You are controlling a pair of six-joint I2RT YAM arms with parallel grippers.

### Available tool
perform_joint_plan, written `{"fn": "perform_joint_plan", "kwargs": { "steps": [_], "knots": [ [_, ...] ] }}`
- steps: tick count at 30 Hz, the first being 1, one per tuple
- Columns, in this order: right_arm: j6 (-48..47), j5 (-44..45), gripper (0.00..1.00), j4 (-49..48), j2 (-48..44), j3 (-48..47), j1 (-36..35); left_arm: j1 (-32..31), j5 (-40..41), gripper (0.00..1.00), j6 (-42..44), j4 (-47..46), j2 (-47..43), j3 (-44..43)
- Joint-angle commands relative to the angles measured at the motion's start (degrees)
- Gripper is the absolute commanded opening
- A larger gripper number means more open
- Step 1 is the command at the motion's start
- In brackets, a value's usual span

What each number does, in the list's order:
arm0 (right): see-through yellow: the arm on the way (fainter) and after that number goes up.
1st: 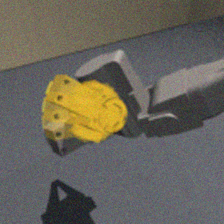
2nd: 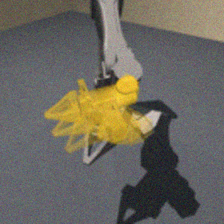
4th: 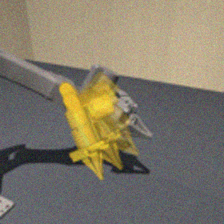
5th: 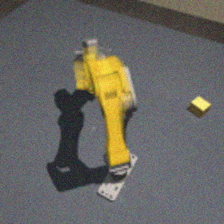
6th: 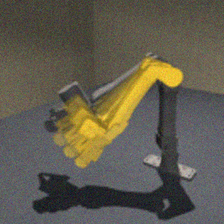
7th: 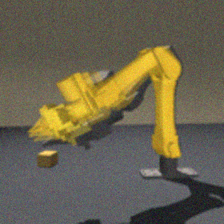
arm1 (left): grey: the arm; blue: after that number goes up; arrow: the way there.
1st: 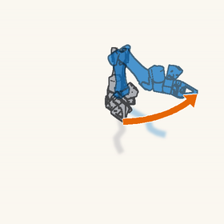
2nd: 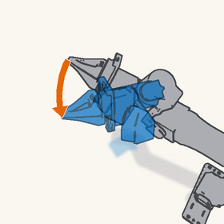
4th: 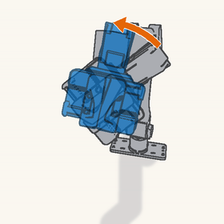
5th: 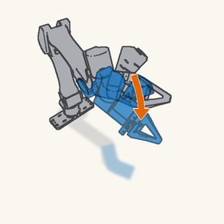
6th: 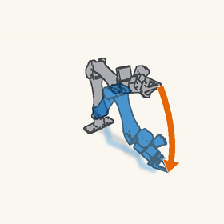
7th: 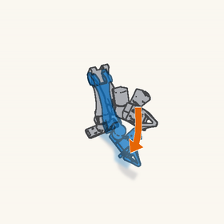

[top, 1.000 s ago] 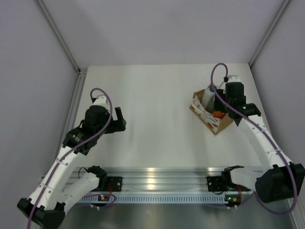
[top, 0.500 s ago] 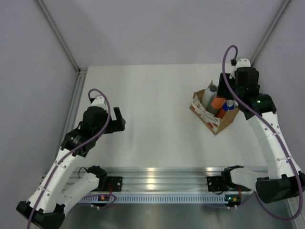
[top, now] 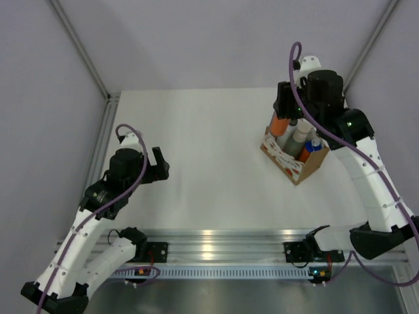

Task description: Take the personal care products out of the canvas bag

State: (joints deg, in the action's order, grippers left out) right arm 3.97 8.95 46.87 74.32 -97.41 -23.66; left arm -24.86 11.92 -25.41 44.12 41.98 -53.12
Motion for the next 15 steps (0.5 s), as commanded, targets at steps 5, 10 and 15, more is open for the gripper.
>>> {"fn": "perform_joint_plan", "kwargs": {
  "steps": [5, 10, 15],
  "knots": [
    [-1.59, 1.24, 0.00, -7.05, 5.39, -7.63, -10.61, -0.19, 7.31, 0.98, -1.05, -2.20, -5.41, 0.04],
    [-1.25, -2.26, 0.00, -18.64, 6.36, -0.09, -15.53, -0.19, 10.92, 0.98, -2.10, -2.19, -9.80, 0.21],
    [-1.06, -4.90, 0.00, -32.34, 8.11, 6.69, -17.91, -0.19, 13.65, 0.98, -2.72, -2.11, -13.05, 0.48]
  ]
}}
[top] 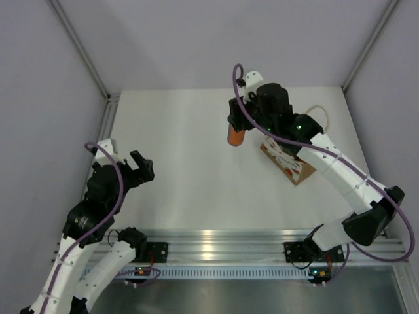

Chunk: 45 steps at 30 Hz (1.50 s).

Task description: Take the personal care products out of the canvas bag

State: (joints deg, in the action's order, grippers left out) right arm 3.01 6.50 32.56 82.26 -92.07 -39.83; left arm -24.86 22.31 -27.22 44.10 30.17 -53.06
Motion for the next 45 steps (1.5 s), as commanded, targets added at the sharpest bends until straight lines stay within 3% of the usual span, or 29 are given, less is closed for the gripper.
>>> {"fn": "perform_joint_plan", "kwargs": {
  "steps": [1, 10, 22, 35, 37, 39, 41, 42, 45],
  "knots": [
    [-0.19, -2.46, 0.00, -19.62, 1.05, 3.02, -2.00, -0.19, 3.53, 0.98, -0.99, -2.08, -1.87, 0.50],
    [-2.56, -4.83, 0.00, -39.92, 7.37, 11.65, -5.16, -0.01, 3.80, 0.98, -0.46, -2.17, -0.73, 0.41],
    [-6.17, -8.26, 0.00, -47.14, 23.11, 7.00, -9.47, -0.10, 3.71, 0.98, -0.29, -2.17, -0.38, 0.50],
    [-6.43, -11.34, 0.01, -52.60, 28.22, 9.37, -10.79, -0.10, 3.71, 0.98, -0.20, -2.17, -0.20, 0.59],
    [-6.08, -11.25, 0.34, -52.07, 28.04, 9.19, -10.88, -0.10, 3.54, 0.98, -0.20, -2.17, 0.06, 0.59],
    [-5.91, -10.90, 0.55, -51.72, 27.61, 9.02, -10.97, -0.10, 3.45, 0.98, -0.20, -2.09, 0.23, 0.59],
    [-5.91, -10.63, 0.61, -51.37, 27.08, 8.93, -11.05, -0.01, 3.36, 0.98, -0.11, -2.08, 0.15, 0.59],
    [-5.91, -10.63, 0.70, -51.19, 26.38, 8.93, -11.14, -0.10, 3.36, 0.98, -0.11, -2.08, 0.06, 0.59],
    [-6.34, -10.46, 0.76, -50.05, 24.36, 8.84, -11.14, -0.10, 3.18, 0.98, -0.20, -2.09, 0.15, 0.59]
  ]
}}
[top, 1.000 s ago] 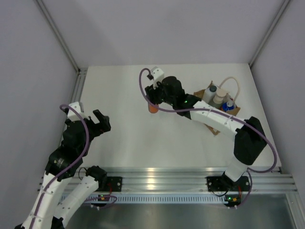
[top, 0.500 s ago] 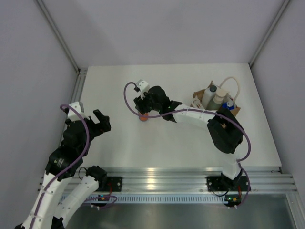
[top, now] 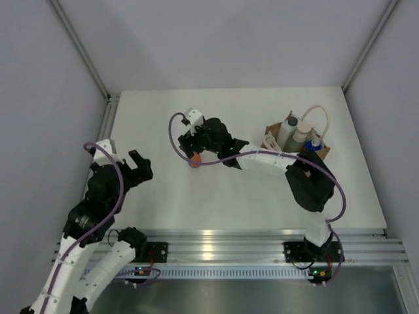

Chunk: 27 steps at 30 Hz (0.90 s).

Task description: Take the personal care products out of the canvas bag

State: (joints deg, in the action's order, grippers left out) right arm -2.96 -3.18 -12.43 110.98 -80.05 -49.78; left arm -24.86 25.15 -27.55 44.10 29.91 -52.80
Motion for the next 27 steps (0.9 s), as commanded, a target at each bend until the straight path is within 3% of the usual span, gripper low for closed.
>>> {"fn": "perform_joint_plan", "kwargs": {
  "steps": [1, 10, 13, 16, 22, 27],
  "knots": [
    [-0.64, -0.51, 0.77, -4.72, -4.89, -3.18, -1.20, -0.10, 0.34, 0.98, 0.13, -2.08, 0.50, 0.32],
    [-3.37, 5.63, 0.84, 2.39, -17.71, 0.07, -1.20, -0.10, -3.51, 0.98, -1.61, -2.17, 1.73, -0.55],
    [-2.67, 12.30, 0.91, 8.88, -23.51, 0.68, -1.02, -0.10, -11.04, 0.98, -6.79, -3.05, 3.39, -0.64],
    [1.01, 25.89, 0.99, 17.39, -29.75, 1.30, -0.23, -0.10, -20.53, 0.98, -10.49, -6.56, 8.57, -1.43],
    [15.07, 38.58, 0.99, 37.33, -46.01, 6.83, 7.49, -1.59, -34.28, 0.98, -14.98, -17.54, 22.96, -4.41],
    [20.72, 37.64, 0.99, 46.78, -60.42, 14.47, 19.97, -9.48, -31.92, 0.98, -15.78, -21.50, 33.97, -10.30]
  ]
}}
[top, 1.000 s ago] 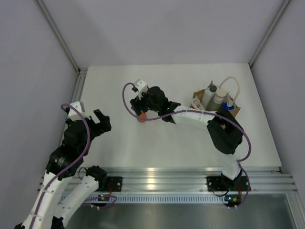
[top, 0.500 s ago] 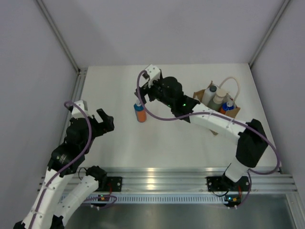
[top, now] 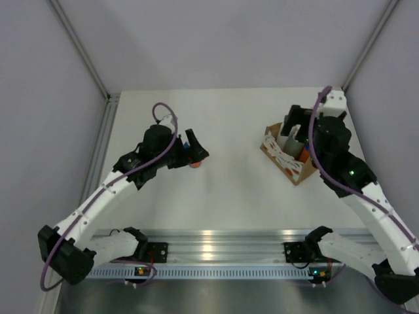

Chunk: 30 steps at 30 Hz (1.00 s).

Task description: Take the personal care products out of the canvas bag

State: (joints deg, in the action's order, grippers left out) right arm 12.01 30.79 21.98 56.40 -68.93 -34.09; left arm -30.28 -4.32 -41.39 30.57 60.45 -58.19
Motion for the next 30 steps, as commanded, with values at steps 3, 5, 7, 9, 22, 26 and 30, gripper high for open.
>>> {"fn": "perform_joint_plan", "kwargs": {
  "steps": [3, 5, 7, 9, 22, 26, 30],
  "knots": [
    [5.22, 2.27, 0.99, 13.53, -11.65, 7.31, 9.20, -9.16, 1.05, 0.98, 0.15, -9.03, 11.43, -12.70],
    [4.78, 1.39, 0.95, 14.58, -13.15, 8.45, 11.67, -11.89, 1.33, 0.98, 1.56, -8.95, 18.52, -16.67],
    [4.43, 0.25, 0.94, 15.11, -13.16, 8.98, 13.07, -13.04, 0.02, 0.98, 3.67, -8.86, 23.73, -22.82],
    [4.25, -0.64, 0.93, 15.03, -12.46, 9.86, 13.52, -14.01, -2.08, 0.98, 4.55, -8.86, 30.94, -27.99],
    [0.38, -11.89, 0.91, 7.82, -15.62, 18.12, 13.70, -14.81, -9.48, 0.97, 6.50, -8.95, 57.59, -49.12],
    [-0.23, -13.12, 0.90, 7.03, -13.78, 18.56, 13.78, -14.98, -8.87, 0.94, 5.88, -9.03, 57.59, -47.72],
    [0.38, -11.98, 0.84, 3.34, -10.80, 18.39, 13.87, -15.51, -8.08, 0.82, 5.26, -9.91, 57.41, -46.48]
  ]
}}
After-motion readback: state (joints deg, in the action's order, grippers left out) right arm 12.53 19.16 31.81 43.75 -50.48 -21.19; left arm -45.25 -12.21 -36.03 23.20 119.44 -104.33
